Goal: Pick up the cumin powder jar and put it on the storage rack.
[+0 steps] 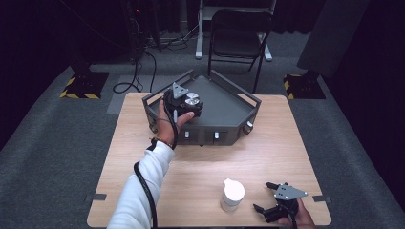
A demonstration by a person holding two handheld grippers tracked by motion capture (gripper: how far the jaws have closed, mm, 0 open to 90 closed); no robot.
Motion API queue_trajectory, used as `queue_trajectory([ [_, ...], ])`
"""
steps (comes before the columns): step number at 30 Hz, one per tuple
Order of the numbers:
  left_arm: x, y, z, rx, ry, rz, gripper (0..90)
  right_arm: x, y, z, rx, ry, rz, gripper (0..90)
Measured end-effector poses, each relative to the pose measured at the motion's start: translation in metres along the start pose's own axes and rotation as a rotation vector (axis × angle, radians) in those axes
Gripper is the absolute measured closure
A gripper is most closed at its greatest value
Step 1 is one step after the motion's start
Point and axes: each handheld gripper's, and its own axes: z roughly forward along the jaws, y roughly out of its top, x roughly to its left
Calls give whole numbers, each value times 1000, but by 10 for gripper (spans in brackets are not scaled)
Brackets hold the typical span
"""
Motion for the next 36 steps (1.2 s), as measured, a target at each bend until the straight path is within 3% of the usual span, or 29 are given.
queue_trajectory([
  [9,0,1,-21,-9,-39,7,26,0,0,0,0,1,0,0],
  [14,-3,-2,-33,-12,-35,29,22,0,0,0,0,1,-1,0],
  [19,-4,-8,-45,-28,-36,25,22,0,0,0,0,2,0,0],
  [21,-2,-12,-48,-34,-47,8,22,0,0,0,0,2,1,0],
  [28,-4,-25,-60,-38,-51,28,22,0,0,0,0,2,1,0],
  [36,-4,-46,-69,-50,-65,16,22,0,0,0,0,2,0,0],
])
